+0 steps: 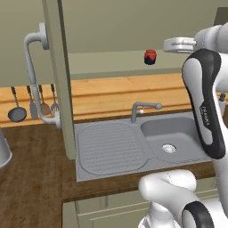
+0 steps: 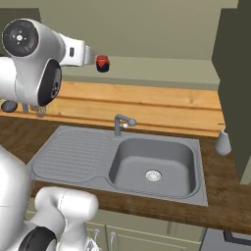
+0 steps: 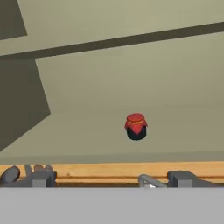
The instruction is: From the different types of pastries on the counter, select a croissant and place it on the cutting board. Then retrieve a jar of jam from the cabinet and place it alongside the croissant on the cutting board.
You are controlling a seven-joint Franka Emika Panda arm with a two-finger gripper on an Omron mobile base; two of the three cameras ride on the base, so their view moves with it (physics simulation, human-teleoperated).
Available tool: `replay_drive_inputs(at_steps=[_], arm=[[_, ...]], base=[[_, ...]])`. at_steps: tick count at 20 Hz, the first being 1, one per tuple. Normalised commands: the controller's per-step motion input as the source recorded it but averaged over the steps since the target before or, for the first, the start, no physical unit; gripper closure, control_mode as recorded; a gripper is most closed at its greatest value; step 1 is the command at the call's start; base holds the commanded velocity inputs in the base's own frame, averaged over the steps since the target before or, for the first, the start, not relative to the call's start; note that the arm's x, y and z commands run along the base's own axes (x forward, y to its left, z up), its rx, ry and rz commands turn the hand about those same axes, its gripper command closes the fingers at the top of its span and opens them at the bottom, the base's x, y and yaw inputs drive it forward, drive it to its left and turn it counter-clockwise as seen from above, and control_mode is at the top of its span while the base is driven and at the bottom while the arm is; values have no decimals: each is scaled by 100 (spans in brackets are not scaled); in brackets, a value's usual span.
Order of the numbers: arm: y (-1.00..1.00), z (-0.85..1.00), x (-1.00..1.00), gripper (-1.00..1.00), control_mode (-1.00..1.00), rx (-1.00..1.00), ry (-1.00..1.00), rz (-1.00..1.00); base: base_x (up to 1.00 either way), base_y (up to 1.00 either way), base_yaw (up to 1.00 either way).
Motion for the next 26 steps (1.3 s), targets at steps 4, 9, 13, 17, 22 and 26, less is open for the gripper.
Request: replay_drive_inputs(at_steps=[4,9,13,17,22,26], arm=[[0,-18,41,-100,-100,-1,-1,21],[6,-1,11,-100,-100,-6,0,3],[24,0,0,-100,-100,-14,0,0],[3,0,5,-100,-100,-9,9,-2],[-6,0,16,-100,-100,-3,12,-5],[-3,-1,26,-100,-100,-1,6,-9]], base=[[0,0,0],[0,0,0],[0,0,0],[0,0,0],[0,0,0],[0,0,0]])
